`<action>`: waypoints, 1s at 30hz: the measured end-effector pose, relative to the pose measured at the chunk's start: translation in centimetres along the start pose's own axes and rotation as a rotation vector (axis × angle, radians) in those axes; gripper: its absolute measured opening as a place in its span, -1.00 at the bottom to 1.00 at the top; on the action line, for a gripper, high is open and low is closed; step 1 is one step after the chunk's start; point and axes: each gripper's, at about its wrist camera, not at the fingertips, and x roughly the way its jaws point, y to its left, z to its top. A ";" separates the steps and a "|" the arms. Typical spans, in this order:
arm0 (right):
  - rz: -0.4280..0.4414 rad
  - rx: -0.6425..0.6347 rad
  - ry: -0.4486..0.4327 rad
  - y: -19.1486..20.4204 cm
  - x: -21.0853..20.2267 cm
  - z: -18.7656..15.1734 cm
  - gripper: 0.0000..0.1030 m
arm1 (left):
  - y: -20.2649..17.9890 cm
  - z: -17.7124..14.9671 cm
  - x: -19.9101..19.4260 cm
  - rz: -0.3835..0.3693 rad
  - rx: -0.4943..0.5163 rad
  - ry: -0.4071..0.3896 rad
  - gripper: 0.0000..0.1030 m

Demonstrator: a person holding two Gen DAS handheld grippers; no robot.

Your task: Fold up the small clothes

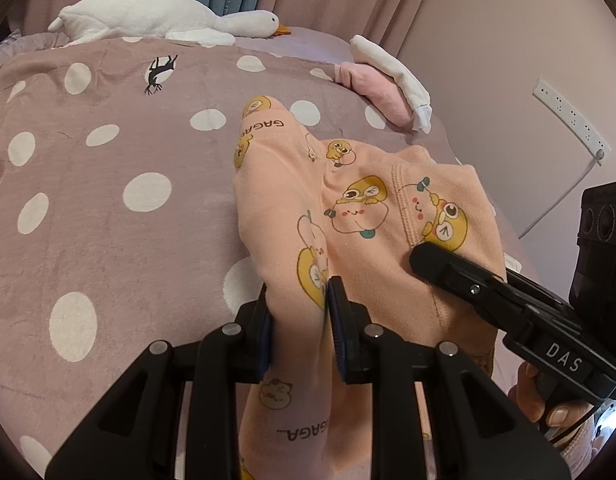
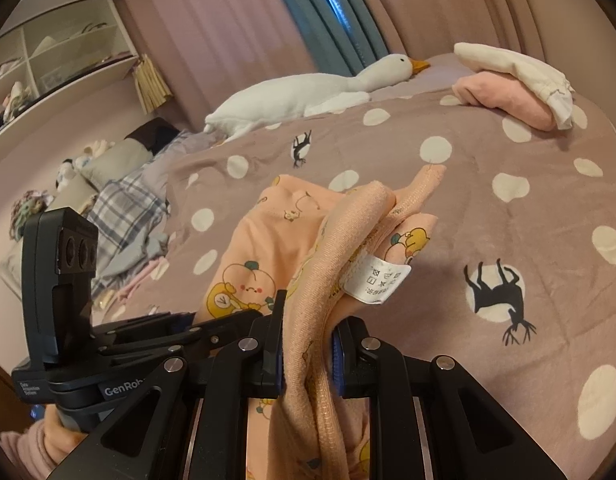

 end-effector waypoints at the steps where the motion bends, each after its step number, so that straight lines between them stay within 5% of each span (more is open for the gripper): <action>1: 0.002 -0.004 0.001 0.1 0.0 0.0 -0.62 | 0.1 -0.1 -0.2 0.004 0.000 -0.005 -0.56; 30: 0.052 -0.084 0.045 4.2 3.6 0.7 -0.62 | 4.5 -0.2 -2.3 0.065 -0.073 -0.042 -0.56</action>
